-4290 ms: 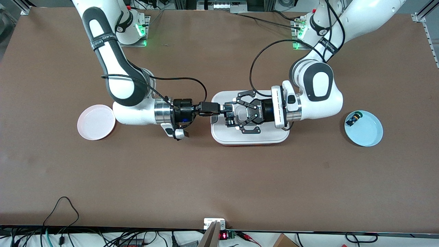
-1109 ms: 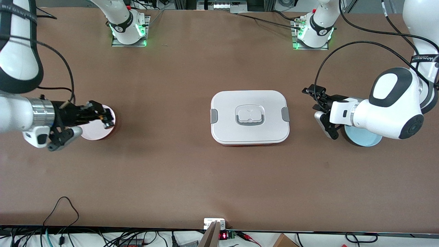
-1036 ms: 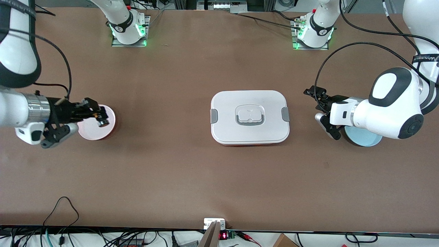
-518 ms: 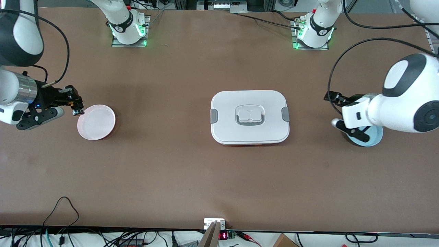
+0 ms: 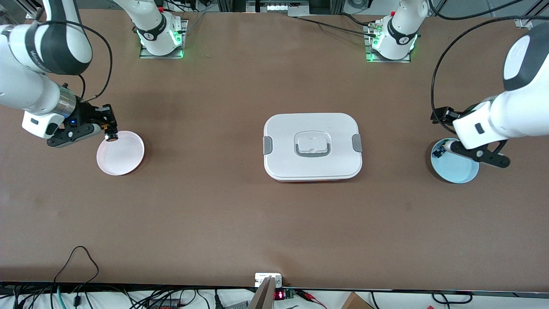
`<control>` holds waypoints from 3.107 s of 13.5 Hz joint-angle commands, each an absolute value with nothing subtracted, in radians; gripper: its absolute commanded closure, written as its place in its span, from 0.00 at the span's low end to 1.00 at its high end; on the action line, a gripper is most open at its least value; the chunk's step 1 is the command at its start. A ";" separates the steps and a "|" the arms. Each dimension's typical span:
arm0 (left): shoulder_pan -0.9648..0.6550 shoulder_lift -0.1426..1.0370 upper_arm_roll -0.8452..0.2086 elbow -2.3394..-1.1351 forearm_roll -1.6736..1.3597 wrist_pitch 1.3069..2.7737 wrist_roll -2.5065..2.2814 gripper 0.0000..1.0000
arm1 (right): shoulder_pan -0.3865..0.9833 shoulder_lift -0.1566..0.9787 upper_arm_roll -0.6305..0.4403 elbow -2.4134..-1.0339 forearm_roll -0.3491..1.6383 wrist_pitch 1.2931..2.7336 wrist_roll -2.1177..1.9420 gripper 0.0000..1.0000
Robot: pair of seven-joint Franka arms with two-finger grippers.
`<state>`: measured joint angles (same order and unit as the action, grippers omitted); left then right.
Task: Transfer orange switch to right arm and place
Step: 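Lower the orange switch onto the white plate with the right gripper, then open the right gripper and lift it off the switch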
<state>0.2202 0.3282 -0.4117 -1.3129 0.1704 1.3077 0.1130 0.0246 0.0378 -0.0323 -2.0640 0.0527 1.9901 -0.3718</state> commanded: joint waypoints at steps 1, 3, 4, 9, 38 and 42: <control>0.092 0.210 -0.197 -1.420 0.100 1.417 0.106 0.00 | -0.009 0.006 -0.031 -2.207 0.035 2.152 -0.367 1.00; 0.034 0.158 -0.079 -1.474 0.010 1.483 0.117 0.00 | -0.035 0.038 -0.029 -2.259 0.032 2.262 -0.365 1.00; 0.000 0.132 -0.037 -1.498 0.006 1.486 0.117 0.00 | -0.050 0.067 -0.029 -2.261 0.032 2.291 -0.364 1.00; -0.009 0.005 0.018 -1.617 -0.026 1.531 0.121 0.00 | -0.083 0.182 -0.031 -2.269 0.032 2.437 -0.348 1.00; 0.008 0.017 0.003 -1.601 -0.008 1.523 0.147 0.00 | -0.066 0.094 -0.020 -2.237 0.026 2.321 -0.345 0.00; 0.008 0.017 0.003 -1.601 -0.008 1.523 0.147 0.00 | -0.023 0.002 -0.017 -2.111 -0.009 2.059 -0.277 0.00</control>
